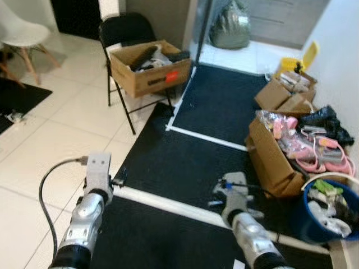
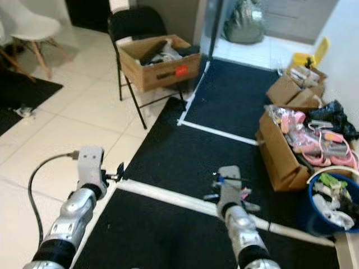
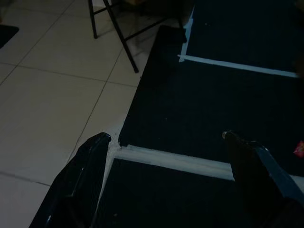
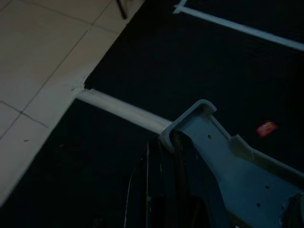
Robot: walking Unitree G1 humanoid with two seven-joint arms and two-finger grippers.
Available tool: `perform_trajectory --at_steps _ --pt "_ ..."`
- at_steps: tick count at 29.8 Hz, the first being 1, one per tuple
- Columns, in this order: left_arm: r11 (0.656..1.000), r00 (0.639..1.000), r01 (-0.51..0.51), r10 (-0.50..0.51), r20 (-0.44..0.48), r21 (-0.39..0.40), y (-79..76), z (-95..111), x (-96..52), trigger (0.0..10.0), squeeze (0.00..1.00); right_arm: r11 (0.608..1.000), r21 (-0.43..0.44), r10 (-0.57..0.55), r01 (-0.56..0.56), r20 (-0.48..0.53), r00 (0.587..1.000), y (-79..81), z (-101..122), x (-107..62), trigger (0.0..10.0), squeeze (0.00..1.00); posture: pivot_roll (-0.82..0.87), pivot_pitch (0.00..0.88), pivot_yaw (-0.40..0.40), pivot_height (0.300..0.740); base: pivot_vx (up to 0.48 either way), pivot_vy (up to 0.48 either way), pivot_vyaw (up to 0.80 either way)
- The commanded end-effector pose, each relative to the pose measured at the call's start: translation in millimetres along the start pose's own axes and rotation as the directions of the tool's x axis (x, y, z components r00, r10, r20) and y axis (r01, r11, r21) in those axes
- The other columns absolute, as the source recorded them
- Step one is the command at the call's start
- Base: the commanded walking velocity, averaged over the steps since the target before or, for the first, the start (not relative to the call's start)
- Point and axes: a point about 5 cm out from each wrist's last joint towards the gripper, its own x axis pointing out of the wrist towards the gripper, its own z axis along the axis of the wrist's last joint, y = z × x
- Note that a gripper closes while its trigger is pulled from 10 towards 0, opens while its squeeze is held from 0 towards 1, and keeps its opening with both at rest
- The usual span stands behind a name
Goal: Picking trash to rubbish bin
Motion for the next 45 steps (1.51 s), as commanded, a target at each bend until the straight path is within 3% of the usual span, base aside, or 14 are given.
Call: perform_trajectory --at_steps 1,18,31,45 --pt "1.000 1.000 0.011 -0.011 -0.020 0.012 -1.5 -7 -3.2 10.0 0.00 1.000 -0.007 -0.021 0.021 -0.013 1.000 -6.7 -4 -2.3 10.0 0.00 0.06 0.119 -0.010 0.740 0.304 0.000 0.00" --pt "1.000 0.999 -0.013 0.014 -0.038 0.023 8.3 -14 -7.2 10.0 0.00 0.995 0.044 -0.085 0.085 -0.002 0.996 -11.9 -4 -2.5 10.0 0.00 0.04 0.113 0.033 0.740 0.305 0.000 0.00" --pt "0.999 0.999 -0.026 0.027 -0.029 0.024 13.0 -11 -7.3 10.0 0.00 0.996 0.039 -0.084 0.084 -0.019 0.996 -14.1 -8 -4.0 10.0 0.00 0.05 0.128 0.021 0.740 0.306 0.000 -0.60" --pt "1.000 0.999 -0.006 0.007 -0.035 0.027 8.3 -15 -9.2 10.0 0.00 0.993 0.041 -0.105 0.106 -0.026 0.994 -20.1 -9 -5.2 10.0 0.00 0.04 0.126 0.011 0.740 0.306 0.000 -0.64"
